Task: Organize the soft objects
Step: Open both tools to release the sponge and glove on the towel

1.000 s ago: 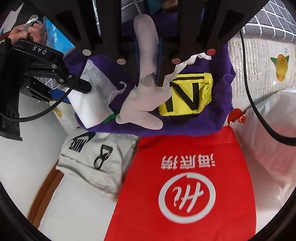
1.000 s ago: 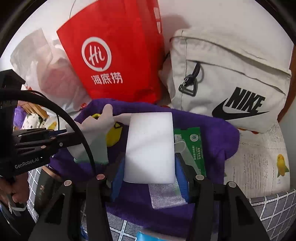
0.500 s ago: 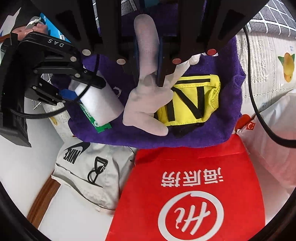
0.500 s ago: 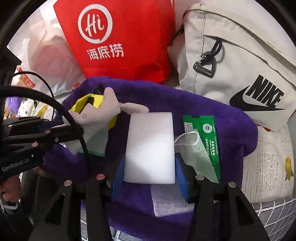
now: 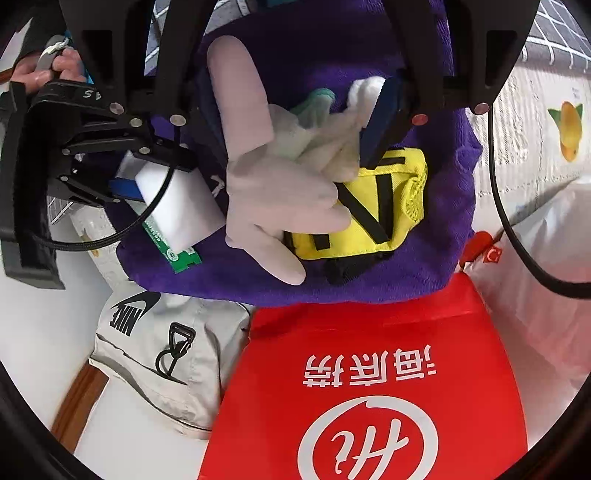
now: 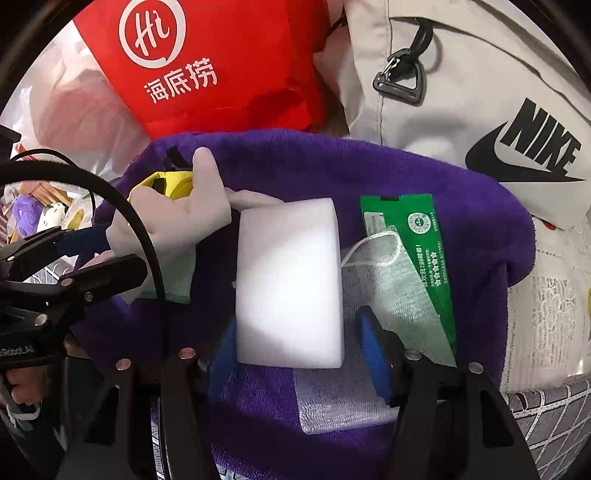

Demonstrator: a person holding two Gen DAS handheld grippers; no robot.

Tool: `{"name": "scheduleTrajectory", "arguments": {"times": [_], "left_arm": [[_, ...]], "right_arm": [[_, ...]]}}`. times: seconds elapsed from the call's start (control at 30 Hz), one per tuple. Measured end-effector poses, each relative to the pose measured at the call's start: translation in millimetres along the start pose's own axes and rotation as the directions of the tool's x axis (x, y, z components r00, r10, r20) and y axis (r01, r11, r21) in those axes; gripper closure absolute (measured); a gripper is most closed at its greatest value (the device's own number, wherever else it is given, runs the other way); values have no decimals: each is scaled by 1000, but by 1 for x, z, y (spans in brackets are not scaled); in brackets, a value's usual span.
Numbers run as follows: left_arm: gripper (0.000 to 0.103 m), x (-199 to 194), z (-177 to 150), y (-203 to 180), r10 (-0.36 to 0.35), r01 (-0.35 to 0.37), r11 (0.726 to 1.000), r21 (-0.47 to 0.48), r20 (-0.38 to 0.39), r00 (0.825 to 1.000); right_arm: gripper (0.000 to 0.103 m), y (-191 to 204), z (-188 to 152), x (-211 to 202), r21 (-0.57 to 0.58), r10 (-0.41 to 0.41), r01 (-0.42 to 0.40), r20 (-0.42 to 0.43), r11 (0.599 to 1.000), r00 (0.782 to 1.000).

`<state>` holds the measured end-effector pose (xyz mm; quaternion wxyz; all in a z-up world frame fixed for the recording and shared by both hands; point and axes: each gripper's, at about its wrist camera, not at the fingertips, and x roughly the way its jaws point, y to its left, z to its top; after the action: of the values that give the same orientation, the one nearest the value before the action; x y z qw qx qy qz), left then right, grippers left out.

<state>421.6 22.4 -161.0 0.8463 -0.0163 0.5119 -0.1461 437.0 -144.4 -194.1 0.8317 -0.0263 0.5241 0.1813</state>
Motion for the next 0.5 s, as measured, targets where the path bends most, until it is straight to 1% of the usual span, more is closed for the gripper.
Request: {"name": "scheduleTrajectory", "arguments": {"times": [0.1, 0.2, 0.37, 0.47, 0.5], "left_arm": [[30, 6, -1, 0, 22, -22, 1000, 13, -22, 1000], [30, 7, -1, -3, 25, -24, 999, 24, -22, 999], [30, 9, -1, -10, 68, -67, 996, 56, -20, 997], [30, 7, -2, -11, 46, -45, 997, 57, -13, 999], [30, 7, -2, -11, 38, -38, 998, 55, -7, 999]], "right_arm": [[41, -1, -2, -1, 5, 10, -10, 7, 1000, 1000], [41, -7, -4, -5, 12, 20, -21, 9, 1000, 1000], [41, -14, -5, -10, 10, 20, -20, 11, 1000, 1000], [40, -15, -4, -9, 19, 24, -24, 6, 1000, 1000], [37, -15, -4, -9, 21, 27, -27, 5, 999, 1000]]}}
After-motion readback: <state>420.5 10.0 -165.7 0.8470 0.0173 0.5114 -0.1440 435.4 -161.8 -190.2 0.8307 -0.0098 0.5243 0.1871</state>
